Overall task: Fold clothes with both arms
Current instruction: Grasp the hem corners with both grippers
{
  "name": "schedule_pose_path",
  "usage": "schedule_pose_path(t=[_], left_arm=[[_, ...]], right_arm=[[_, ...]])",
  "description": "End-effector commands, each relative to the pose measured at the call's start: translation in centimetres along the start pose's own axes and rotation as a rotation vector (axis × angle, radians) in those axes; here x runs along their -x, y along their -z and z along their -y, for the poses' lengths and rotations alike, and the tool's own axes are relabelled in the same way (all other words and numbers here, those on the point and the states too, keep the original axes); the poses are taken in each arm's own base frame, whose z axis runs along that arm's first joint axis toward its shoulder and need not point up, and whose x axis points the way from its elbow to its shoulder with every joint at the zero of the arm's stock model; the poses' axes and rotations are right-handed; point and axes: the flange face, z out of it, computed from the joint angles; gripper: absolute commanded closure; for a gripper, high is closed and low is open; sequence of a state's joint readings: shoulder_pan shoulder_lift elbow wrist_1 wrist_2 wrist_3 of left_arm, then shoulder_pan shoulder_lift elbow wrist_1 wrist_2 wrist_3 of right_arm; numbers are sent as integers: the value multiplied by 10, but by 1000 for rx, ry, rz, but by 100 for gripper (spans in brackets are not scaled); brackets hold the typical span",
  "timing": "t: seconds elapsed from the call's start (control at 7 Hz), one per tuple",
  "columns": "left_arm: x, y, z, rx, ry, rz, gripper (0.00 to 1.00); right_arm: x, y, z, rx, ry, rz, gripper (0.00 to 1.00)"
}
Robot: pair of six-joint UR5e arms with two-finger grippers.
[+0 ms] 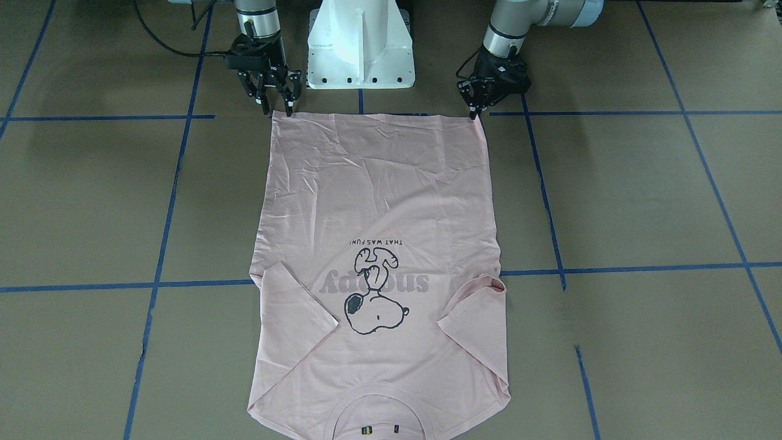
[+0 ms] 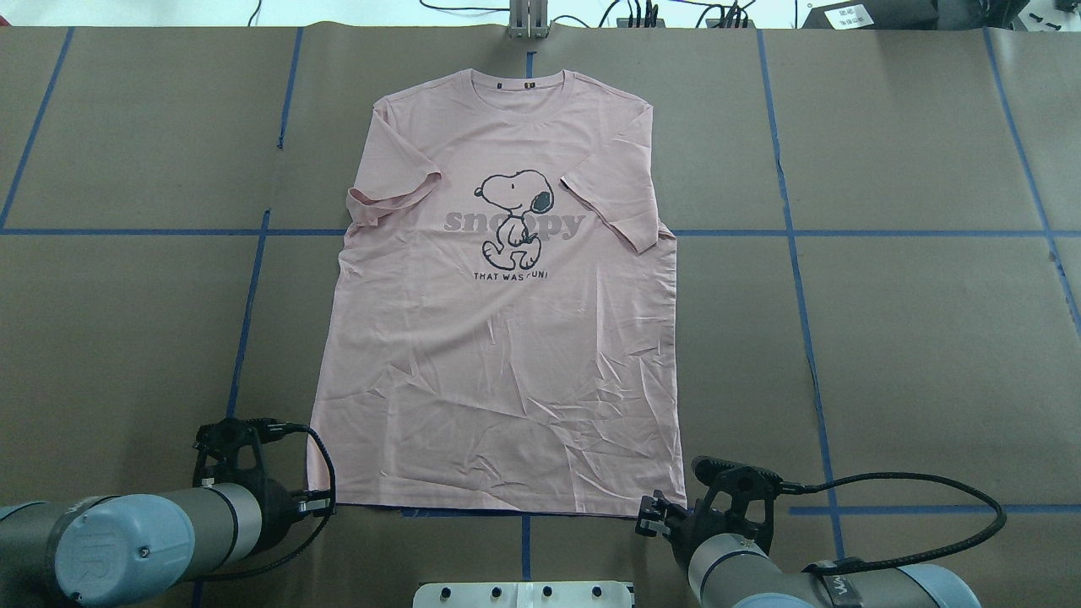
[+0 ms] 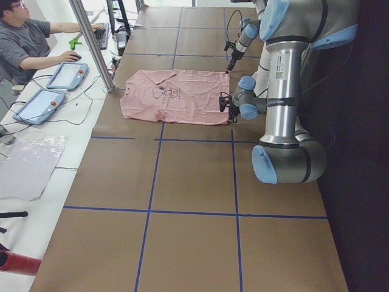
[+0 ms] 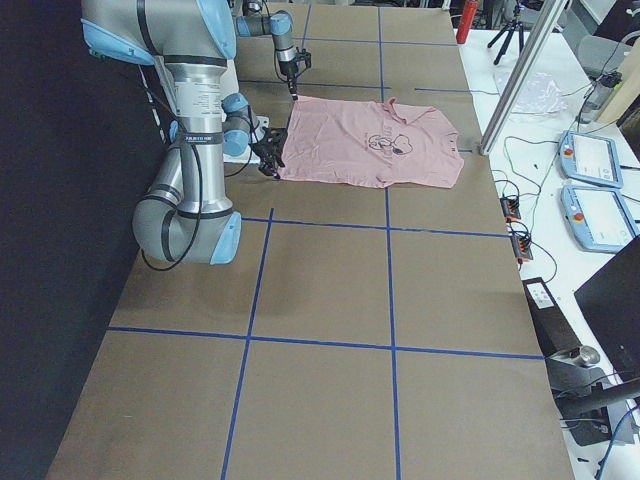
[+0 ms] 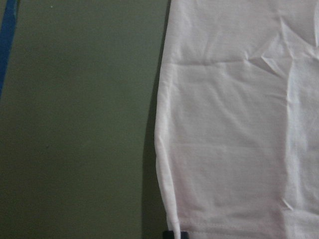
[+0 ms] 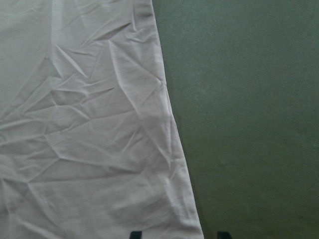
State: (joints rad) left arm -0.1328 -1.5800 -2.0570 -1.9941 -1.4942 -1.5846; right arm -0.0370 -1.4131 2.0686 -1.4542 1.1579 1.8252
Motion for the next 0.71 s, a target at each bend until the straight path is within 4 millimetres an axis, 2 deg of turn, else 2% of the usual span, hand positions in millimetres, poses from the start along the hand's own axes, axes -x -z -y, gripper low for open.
schedule_pose_path(t=[0.0,0.29,0.43,0.57], left_arm=[[-1,0,0,1,0,-2,100],[-1,0,0,1,0,-2,100],[0,0,0,-1,0,0,100],[-1,0,0,-1,1,-2,100]], right_arm=[[-3,-6,-1,-8,5,-12,41],[-3,-8,-2,-11,7,-14,45],[-5,-10,-6,-9,-41,-19,58],[-4,-11,-9,-10,-53,-18,77]])
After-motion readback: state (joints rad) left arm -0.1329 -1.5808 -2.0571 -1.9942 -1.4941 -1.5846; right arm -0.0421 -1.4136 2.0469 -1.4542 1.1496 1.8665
